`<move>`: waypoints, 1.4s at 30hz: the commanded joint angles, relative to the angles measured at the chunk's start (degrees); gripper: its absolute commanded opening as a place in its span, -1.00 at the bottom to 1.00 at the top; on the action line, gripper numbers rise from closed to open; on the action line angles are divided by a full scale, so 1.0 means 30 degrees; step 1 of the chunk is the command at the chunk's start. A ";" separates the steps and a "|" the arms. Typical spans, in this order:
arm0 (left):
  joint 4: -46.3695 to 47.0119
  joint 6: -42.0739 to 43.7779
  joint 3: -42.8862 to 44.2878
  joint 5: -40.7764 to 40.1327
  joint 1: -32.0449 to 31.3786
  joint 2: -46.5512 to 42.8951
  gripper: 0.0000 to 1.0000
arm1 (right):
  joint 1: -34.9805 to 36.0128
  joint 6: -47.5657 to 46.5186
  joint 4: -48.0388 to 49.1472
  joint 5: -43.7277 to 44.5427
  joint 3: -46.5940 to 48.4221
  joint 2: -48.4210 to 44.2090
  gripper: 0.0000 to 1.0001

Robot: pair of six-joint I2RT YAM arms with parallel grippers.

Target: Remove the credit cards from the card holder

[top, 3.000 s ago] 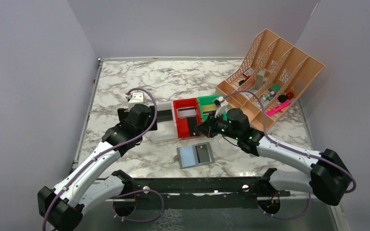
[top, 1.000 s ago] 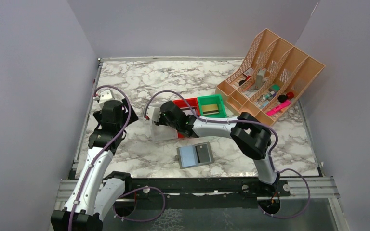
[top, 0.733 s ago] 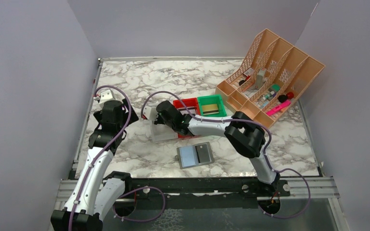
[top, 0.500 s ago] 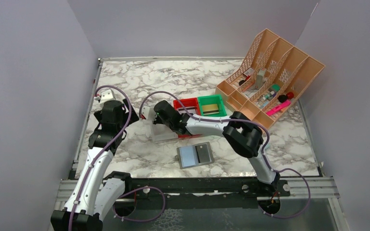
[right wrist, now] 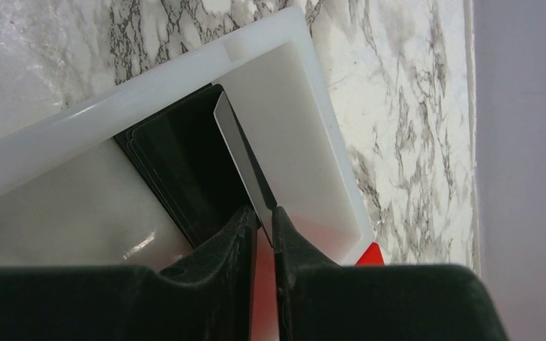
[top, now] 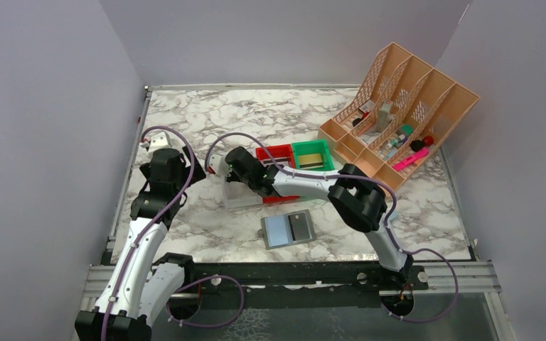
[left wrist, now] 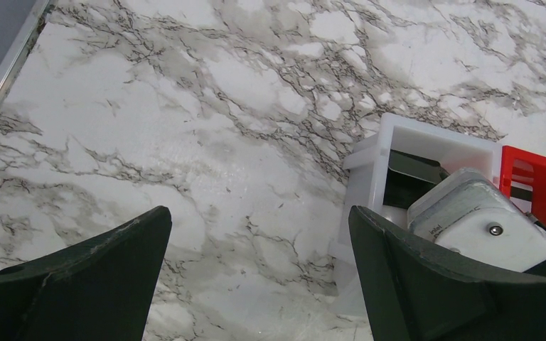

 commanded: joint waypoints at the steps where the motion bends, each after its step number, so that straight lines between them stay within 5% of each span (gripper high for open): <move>1: 0.0576 0.0283 -0.0194 0.0530 0.0141 -0.0302 0.98 | 0.0109 0.0362 -0.0605 0.0126 0.0401 0.0391 -0.62; 10: 0.0635 0.0339 -0.0223 0.0669 0.0159 -0.0285 0.98 | 0.0116 0.0584 -0.0585 0.0596 0.0523 0.0590 -0.61; 11: 0.0634 0.0341 -0.0223 0.0682 0.0158 -0.0301 0.98 | 0.0116 0.0701 -0.0708 0.0513 0.0544 0.0579 -0.44; 12: 0.0648 0.0349 -0.0223 0.0684 0.0158 -0.0295 0.98 | 0.0113 0.0862 -0.0914 0.0349 0.0613 0.0538 -0.05; 13: 0.0646 0.0357 -0.0223 0.0684 0.0158 -0.0294 0.98 | 0.0116 0.1036 -0.1116 0.0237 0.0713 0.0507 0.03; 33: 0.0612 0.0227 -0.0281 0.0201 0.0158 -0.0795 0.98 | 0.0116 0.5404 0.0422 -0.0830 -0.0837 -0.2607 0.07; 42: 0.0604 0.0211 -0.0259 0.0527 0.0158 -0.0732 0.98 | 0.0073 1.1514 0.3957 0.1147 -0.6619 -0.8692 0.32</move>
